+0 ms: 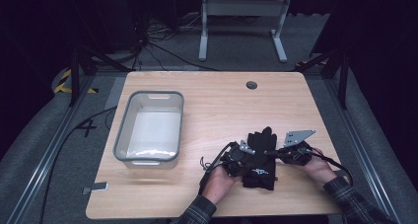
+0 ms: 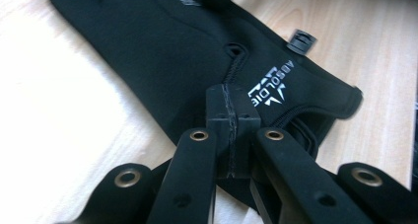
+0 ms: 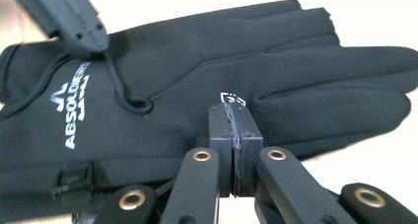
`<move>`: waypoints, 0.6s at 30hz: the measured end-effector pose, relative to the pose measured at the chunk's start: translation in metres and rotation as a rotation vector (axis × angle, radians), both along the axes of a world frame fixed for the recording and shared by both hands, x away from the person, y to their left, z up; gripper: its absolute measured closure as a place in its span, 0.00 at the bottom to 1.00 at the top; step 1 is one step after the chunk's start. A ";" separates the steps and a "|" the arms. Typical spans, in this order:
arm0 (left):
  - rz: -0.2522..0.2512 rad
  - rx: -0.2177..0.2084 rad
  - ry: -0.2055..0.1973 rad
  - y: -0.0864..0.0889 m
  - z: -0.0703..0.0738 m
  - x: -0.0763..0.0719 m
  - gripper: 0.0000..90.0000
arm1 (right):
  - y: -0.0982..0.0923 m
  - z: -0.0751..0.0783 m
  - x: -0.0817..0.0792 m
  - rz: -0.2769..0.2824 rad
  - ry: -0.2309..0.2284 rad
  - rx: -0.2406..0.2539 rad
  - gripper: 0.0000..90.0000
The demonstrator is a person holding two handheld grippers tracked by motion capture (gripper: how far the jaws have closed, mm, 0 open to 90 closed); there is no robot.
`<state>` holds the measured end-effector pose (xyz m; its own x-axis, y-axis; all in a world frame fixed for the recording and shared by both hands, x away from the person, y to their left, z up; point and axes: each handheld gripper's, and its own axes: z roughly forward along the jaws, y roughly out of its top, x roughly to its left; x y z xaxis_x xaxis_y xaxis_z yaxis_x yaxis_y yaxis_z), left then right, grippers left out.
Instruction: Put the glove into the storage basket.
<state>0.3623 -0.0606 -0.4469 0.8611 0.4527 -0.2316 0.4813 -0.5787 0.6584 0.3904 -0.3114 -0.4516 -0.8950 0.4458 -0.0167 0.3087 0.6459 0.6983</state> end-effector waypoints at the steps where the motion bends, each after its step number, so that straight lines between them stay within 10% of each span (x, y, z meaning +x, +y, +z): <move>1: 0.002 -0.002 0.004 0.002 0.000 0.002 1.00 | 0.000 0.000 -0.001 0.000 0.003 0.000 1.00; 18: 0.070 0.070 -0.054 0.010 0.003 0.022 1.00 | 0.006 0.000 -0.027 0.072 0.024 0.005 1.00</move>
<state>0.3839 -0.0507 -0.4437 0.8368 0.5261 -0.1516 0.4876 -0.5904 0.6431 0.3634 -0.3056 -0.4516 -0.9249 0.3802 0.0076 0.2783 0.6632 0.6947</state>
